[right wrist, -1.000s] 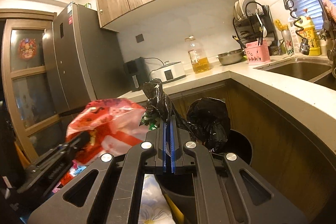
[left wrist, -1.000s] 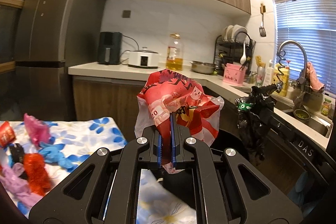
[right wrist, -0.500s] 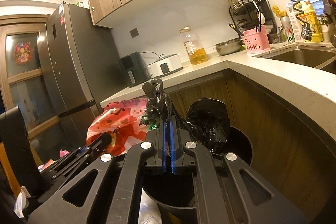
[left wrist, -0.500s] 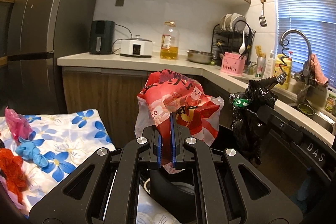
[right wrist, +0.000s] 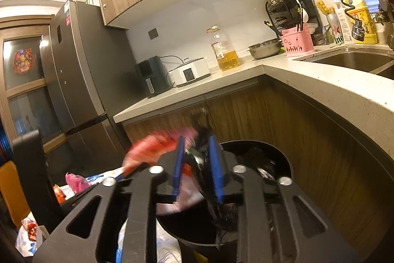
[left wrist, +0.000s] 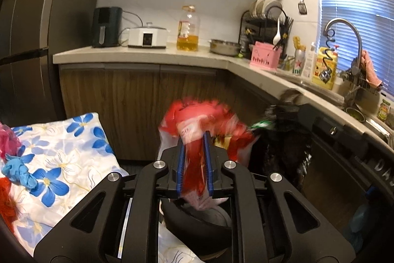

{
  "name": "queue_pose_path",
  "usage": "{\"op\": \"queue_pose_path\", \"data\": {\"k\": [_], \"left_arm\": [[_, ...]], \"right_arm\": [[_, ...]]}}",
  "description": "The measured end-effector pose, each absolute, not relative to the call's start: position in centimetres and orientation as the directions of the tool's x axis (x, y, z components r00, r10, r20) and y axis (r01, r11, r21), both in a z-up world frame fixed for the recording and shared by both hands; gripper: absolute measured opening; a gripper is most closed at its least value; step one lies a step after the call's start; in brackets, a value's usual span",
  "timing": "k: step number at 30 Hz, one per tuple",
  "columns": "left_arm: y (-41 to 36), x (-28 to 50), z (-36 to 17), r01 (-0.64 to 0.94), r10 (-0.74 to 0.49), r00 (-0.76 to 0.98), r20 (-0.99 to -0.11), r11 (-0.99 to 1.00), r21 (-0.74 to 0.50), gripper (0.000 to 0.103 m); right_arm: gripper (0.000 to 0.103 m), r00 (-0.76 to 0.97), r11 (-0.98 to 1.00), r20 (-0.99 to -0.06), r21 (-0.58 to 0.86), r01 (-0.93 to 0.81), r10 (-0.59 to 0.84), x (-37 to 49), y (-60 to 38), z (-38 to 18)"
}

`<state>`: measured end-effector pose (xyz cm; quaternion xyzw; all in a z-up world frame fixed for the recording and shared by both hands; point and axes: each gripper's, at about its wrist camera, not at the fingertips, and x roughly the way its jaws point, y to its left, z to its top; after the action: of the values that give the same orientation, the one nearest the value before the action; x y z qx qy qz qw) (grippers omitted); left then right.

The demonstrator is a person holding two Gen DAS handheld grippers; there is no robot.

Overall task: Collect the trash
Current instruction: 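Open both tools to drop the bags into the black bin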

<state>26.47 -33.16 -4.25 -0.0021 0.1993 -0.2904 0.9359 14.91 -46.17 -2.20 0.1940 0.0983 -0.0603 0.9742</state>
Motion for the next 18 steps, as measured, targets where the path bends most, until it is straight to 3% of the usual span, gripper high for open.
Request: {"op": "queue_pose_path", "data": {"k": [3,6,10,18], "left_arm": [[-32.8,26.5,-4.6,0.533,-0.538,0.757,-0.371,0.837,-0.126,0.051],[-31.8,26.6,-4.8,0.506,-0.524,0.769,-0.366,0.849,-0.153,0.064],[-30.8,26.3,-4.9,0.472,-0.495,0.789,-0.365,0.868,-0.158,0.074],[-27.5,24.0,-5.0,0.387,-0.399,0.837,-0.374,0.915,-0.112,0.084]], "right_arm": [[0.034,0.973,0.916,-0.216,0.367,0.163,-0.086,14.9,-46.3,-2.3],[0.039,0.971,0.915,-0.22,0.365,0.172,-0.095,14.8,-46.3,-2.3],[0.044,0.969,0.915,-0.225,0.36,0.182,-0.105,14.5,-46.0,-2.3],[0.061,0.964,0.923,-0.244,0.336,0.19,-0.11,13.5,-44.1,-2.6]]}}
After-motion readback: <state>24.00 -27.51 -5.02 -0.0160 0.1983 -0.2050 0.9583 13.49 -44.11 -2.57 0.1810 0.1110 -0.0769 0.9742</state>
